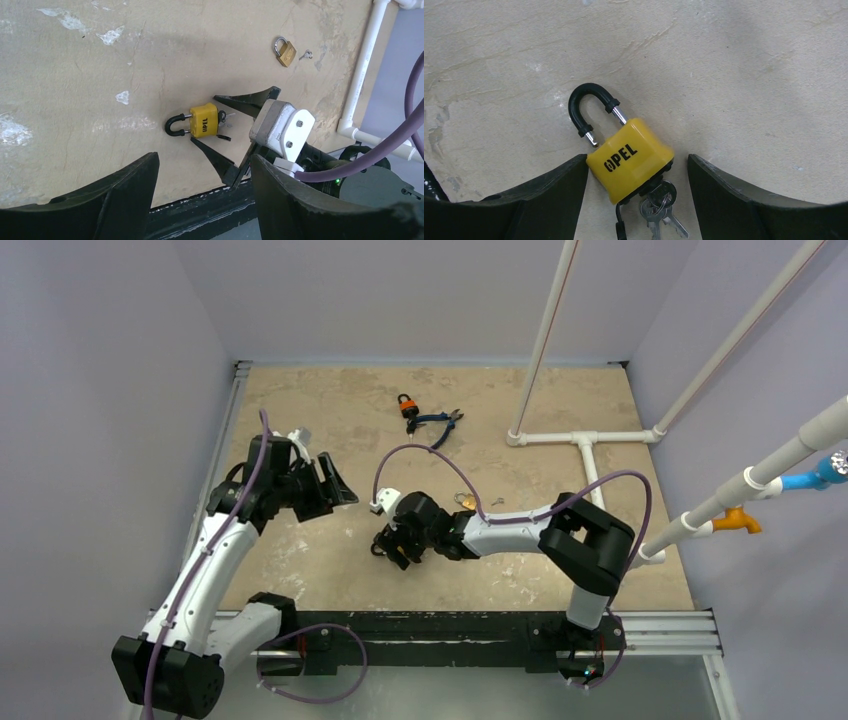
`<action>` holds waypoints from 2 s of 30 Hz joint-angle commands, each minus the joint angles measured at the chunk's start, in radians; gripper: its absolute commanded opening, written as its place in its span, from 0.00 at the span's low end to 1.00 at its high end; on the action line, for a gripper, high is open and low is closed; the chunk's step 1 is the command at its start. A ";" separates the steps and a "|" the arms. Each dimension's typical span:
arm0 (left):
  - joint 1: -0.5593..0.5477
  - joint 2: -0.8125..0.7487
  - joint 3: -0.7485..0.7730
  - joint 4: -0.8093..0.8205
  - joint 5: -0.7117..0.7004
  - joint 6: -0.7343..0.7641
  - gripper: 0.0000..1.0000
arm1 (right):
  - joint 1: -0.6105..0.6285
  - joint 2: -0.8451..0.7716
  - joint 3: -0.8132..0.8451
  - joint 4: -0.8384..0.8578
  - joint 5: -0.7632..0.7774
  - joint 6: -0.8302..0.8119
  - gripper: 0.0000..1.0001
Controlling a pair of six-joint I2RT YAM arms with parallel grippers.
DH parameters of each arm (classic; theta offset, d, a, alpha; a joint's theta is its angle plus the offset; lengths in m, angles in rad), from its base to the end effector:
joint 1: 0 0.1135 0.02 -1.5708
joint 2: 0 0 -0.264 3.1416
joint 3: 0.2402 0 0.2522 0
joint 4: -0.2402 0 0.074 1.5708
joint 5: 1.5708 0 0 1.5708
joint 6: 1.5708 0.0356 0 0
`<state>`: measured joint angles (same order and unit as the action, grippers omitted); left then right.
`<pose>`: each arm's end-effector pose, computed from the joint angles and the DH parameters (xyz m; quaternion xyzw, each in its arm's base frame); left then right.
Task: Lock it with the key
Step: Pick up the lock from the center of the board.
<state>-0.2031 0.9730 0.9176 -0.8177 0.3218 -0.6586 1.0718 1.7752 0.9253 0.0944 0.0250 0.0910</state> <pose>0.1824 -0.0491 0.2955 -0.1561 0.9160 -0.2777 0.2437 0.1731 0.3158 0.1524 -0.4280 0.8121 0.2081 0.3376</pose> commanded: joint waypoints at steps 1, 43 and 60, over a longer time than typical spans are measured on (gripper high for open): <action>0.007 0.008 -0.010 0.056 0.048 0.015 0.66 | 0.002 -0.005 0.006 0.060 -0.058 -0.021 0.71; -0.078 0.068 -0.138 0.234 0.395 -0.076 0.37 | -0.039 -0.436 -0.088 0.132 -0.150 0.134 0.08; -0.113 0.058 -0.101 0.246 0.431 -0.096 0.00 | -0.043 -0.490 -0.055 0.099 -0.166 0.138 0.15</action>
<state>-0.3103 1.0557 0.7670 -0.6064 0.7444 -0.7395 1.0321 1.3346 0.8055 0.1387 -0.1234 0.2249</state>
